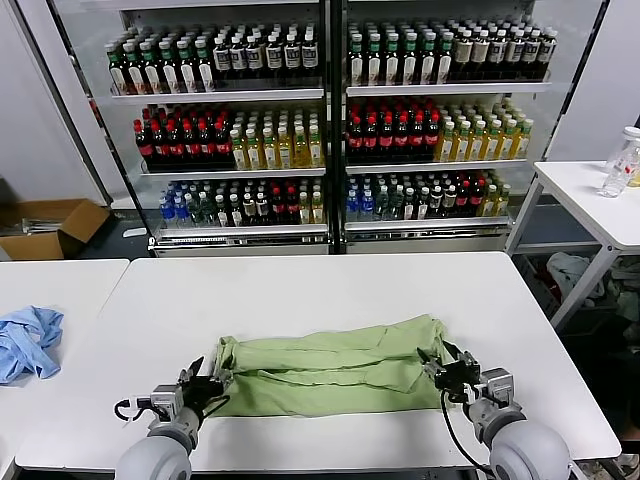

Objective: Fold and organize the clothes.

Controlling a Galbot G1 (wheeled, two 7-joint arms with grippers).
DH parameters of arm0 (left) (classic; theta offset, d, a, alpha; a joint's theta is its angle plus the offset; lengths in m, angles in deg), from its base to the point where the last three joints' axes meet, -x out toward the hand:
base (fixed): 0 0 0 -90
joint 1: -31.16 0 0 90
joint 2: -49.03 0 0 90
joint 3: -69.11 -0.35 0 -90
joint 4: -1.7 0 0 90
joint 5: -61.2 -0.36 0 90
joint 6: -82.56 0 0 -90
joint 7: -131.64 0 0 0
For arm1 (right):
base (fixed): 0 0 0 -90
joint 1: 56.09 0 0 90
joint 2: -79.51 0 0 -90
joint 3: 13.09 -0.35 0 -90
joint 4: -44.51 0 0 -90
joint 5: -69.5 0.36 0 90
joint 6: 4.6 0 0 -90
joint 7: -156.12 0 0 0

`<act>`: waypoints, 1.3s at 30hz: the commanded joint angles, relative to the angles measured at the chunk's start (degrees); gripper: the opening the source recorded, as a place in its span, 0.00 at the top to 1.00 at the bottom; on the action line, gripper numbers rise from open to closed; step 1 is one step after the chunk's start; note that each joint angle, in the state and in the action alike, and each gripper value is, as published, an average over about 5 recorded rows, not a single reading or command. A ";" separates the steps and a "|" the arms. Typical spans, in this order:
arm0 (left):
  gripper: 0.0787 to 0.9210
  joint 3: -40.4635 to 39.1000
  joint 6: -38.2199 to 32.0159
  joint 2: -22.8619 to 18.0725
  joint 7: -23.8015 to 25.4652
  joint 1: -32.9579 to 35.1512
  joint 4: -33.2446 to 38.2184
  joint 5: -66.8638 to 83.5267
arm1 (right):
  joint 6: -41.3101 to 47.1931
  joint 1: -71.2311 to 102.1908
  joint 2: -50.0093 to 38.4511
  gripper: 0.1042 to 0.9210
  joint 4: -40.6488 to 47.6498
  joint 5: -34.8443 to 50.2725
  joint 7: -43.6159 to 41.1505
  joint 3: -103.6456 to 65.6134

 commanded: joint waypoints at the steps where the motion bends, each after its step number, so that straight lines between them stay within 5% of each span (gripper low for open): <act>1: 0.35 -0.78 2.95 -2.08 -0.56 0.38 -1.45 -0.14 | 0.30 1.58 -0.32 0.19 -0.86 -0.76 -0.08 -0.64; 13: 0.73 5.96 3.12 0.50 4.40 1.30 -1.12 14.07 | -0.41 0.14 -1.05 0.12 -1.21 -0.21 0.08 -1.08; 20: 0.95 21.05 2.31 6.23 5.08 3.73 1.35 23.49 | -0.73 -1.77 -1.08 0.12 -0.82 0.43 0.06 -0.92; 29: 0.97 40.65 2.35 16.59 4.28 4.47 0.66 38.43 | -1.74 -2.34 -1.00 0.12 -0.61 0.75 -0.31 -0.68; 34: 0.97 39.93 1.61 13.51 2.64 3.39 8.31 53.81 | -1.96 -1.83 -0.98 0.12 -0.90 0.55 -0.40 -0.62; 39: 0.97 30.24 0.39 4.80 2.67 2.33 15.05 61.00 | -2.21 -1.52 -1.35 0.12 -0.91 0.44 -0.45 -0.73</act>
